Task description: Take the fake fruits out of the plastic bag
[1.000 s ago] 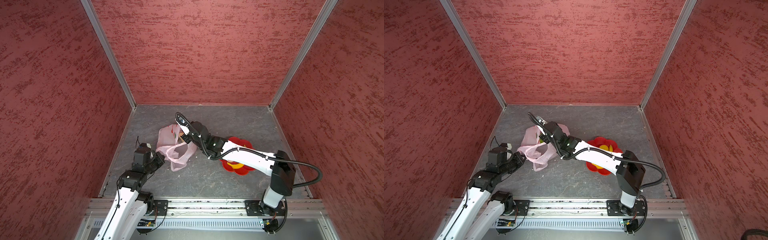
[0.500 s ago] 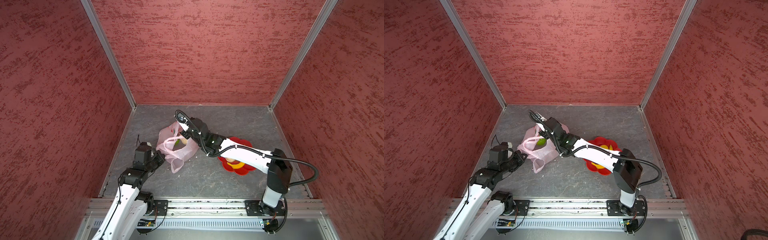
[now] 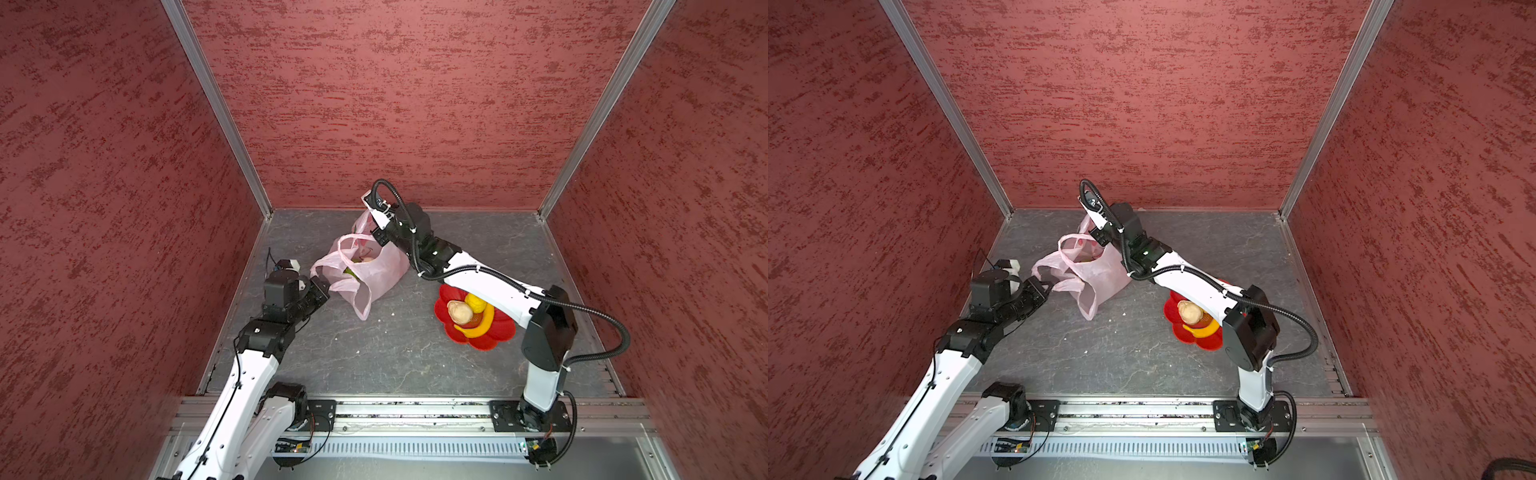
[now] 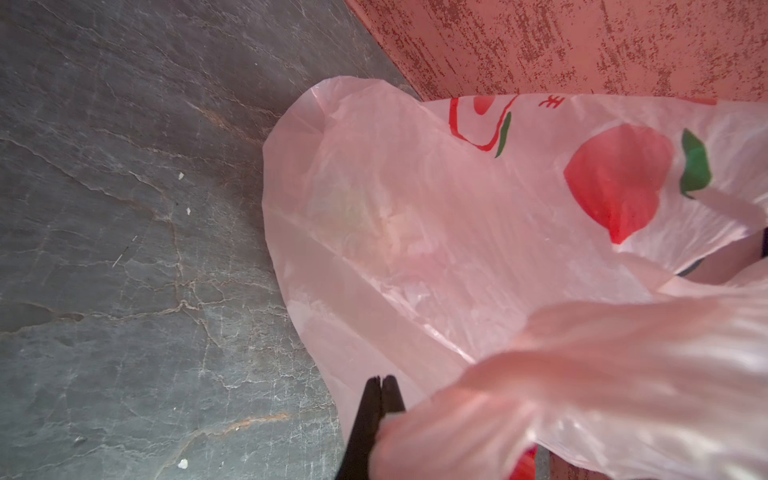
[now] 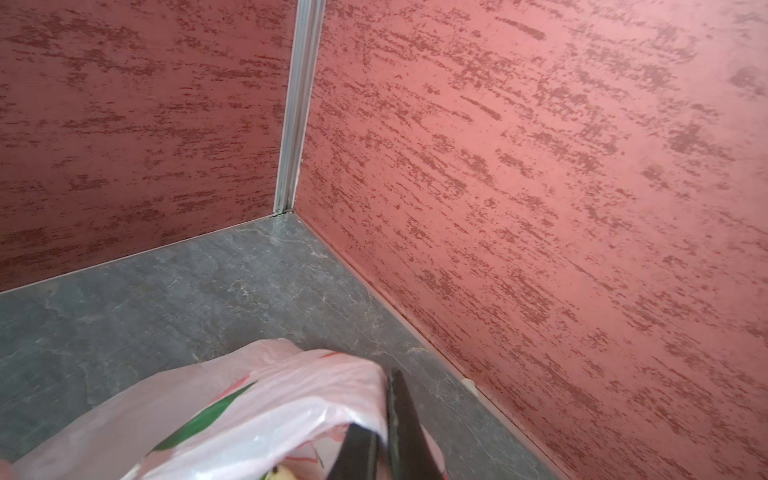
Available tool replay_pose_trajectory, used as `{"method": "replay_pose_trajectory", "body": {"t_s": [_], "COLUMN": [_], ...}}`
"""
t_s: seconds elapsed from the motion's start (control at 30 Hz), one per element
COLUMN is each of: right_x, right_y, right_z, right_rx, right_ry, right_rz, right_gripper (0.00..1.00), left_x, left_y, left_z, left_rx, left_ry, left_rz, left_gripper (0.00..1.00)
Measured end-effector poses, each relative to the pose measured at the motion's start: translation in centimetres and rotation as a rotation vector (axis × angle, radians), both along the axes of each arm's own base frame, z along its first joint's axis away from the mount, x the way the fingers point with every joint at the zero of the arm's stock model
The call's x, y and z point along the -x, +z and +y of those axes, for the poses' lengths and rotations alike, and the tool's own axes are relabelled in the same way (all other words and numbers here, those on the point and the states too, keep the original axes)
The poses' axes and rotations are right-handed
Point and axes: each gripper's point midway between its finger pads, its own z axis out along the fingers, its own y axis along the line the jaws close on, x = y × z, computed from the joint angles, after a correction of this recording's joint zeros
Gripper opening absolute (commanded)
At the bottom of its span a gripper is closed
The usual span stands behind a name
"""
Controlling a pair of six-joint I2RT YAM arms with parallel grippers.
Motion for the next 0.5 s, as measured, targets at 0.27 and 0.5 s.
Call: {"method": "replay_pose_trajectory", "body": {"t_s": [0.27, 0.5], "right_x": [5.6, 10.8], "right_y": [-7.2, -11.7], "right_z": [0.2, -0.4], "right_rx": [0.081, 0.094], "right_ry": [0.114, 0.157], "right_rz": [0.206, 0.405], "right_gripper": [0.20, 0.44], "left_x": [2.9, 5.1], "left_y": [-1.8, -4.4], "left_z": [0.3, 0.6], "left_rx": [0.008, 0.000], "left_ry": [0.004, 0.007], "left_rz": [0.045, 0.153], "left_gripper": [0.00, 0.00]}}
